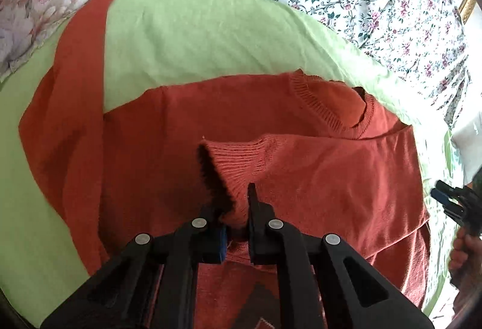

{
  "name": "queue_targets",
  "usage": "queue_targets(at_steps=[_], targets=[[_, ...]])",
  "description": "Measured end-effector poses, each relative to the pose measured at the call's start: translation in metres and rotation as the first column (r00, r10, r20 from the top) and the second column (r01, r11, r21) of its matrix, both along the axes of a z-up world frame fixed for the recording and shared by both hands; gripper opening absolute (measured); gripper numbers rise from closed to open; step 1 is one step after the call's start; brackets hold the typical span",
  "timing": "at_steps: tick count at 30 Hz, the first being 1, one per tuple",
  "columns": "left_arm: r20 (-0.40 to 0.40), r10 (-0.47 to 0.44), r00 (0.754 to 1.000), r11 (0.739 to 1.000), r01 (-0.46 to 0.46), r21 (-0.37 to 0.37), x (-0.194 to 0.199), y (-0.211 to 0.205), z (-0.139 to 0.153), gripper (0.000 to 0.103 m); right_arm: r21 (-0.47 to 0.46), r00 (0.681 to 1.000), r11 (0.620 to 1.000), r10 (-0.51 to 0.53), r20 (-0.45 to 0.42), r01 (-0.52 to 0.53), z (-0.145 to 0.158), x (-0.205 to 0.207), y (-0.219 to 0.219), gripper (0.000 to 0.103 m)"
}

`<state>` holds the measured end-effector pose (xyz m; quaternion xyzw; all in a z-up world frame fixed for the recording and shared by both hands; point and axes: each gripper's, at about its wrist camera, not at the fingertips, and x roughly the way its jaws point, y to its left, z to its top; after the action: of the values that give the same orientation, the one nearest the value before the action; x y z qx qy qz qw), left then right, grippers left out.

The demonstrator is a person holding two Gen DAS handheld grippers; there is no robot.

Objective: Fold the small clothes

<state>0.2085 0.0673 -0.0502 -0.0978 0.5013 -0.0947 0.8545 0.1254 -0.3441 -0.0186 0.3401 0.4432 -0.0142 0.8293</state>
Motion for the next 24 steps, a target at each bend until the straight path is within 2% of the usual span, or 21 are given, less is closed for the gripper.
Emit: queue_targets(at_steps=[3, 7, 8, 9, 11, 14, 16, 19, 21, 23, 24], targets=[[-0.016, 0.008, 1.000, 1.000, -0.008, 0.006, 0.000, -0.002, -0.005, 0.009, -0.063, 0.998, 0.997, 0.049, -0.043, -0.052, -0.013, 0.027, 0.005, 0.051], [-0.038, 0.014, 0.999, 1.000, -0.014, -0.002, -0.007, 0.002, -0.012, 0.008, -0.106, 0.989, 0.989, 0.091, -0.117, -0.104, -0.036, 0.057, 0.010, 0.053], [-0.042, 0.013, 0.999, 1.000, -0.013, -0.002, -0.009, 0.002, -0.012, 0.008, -0.105, 0.988, 0.988, 0.102, -0.119, -0.114, -0.040, 0.059, 0.012, 0.034], [-0.042, 0.010, 0.999, 1.000, -0.011, -0.006, -0.010, 0.002, -0.011, 0.008, -0.105, 0.987, 0.986, 0.114, -0.112, -0.126, -0.040, 0.061, 0.011, 0.012], [-0.030, -0.009, 0.999, 1.000, 0.009, -0.023, -0.008, -0.008, -0.007, 0.008, -0.065, 0.989, 0.991, 0.106, -0.100, -0.113, -0.033, 0.059, 0.003, 0.010], [-0.018, -0.035, 0.999, 0.999, 0.035, 0.023, -0.007, -0.022, -0.007, 0.008, -0.097, 0.997, 0.993, 0.065, -0.046, -0.069, -0.015, 0.047, -0.010, 0.009], [-0.037, -0.028, 0.999, 0.999, 0.029, 0.036, -0.004, -0.022, -0.017, 0.009, -0.118, 0.995, 0.990, 0.064, -0.072, -0.072, -0.022, 0.045, -0.012, 0.009], [-0.067, -0.013, 0.998, 1.000, 0.014, 0.006, -0.003, -0.013, -0.025, 0.010, -0.124, 0.989, 0.988, 0.074, -0.128, -0.090, -0.039, 0.050, -0.013, 0.011], [-0.063, -0.020, 0.998, 1.000, 0.021, 0.009, -0.006, -0.010, -0.023, 0.014, -0.196, 0.989, 0.978, 0.050, -0.142, -0.078, -0.028, 0.047, -0.010, 0.016], [-0.067, -0.024, 0.997, 0.999, 0.026, 0.036, -0.010, -0.009, -0.023, 0.022, -0.296, 0.995, 0.954, 0.020, -0.099, -0.049, -0.003, 0.037, 0.000, 0.018], [-0.074, -0.021, 0.997, 0.999, 0.024, 0.034, -0.013, -0.007, -0.023, 0.023, -0.280, 0.997, 0.958, 0.038, -0.068, -0.056, 0.005, 0.031, 0.006, 0.018]])
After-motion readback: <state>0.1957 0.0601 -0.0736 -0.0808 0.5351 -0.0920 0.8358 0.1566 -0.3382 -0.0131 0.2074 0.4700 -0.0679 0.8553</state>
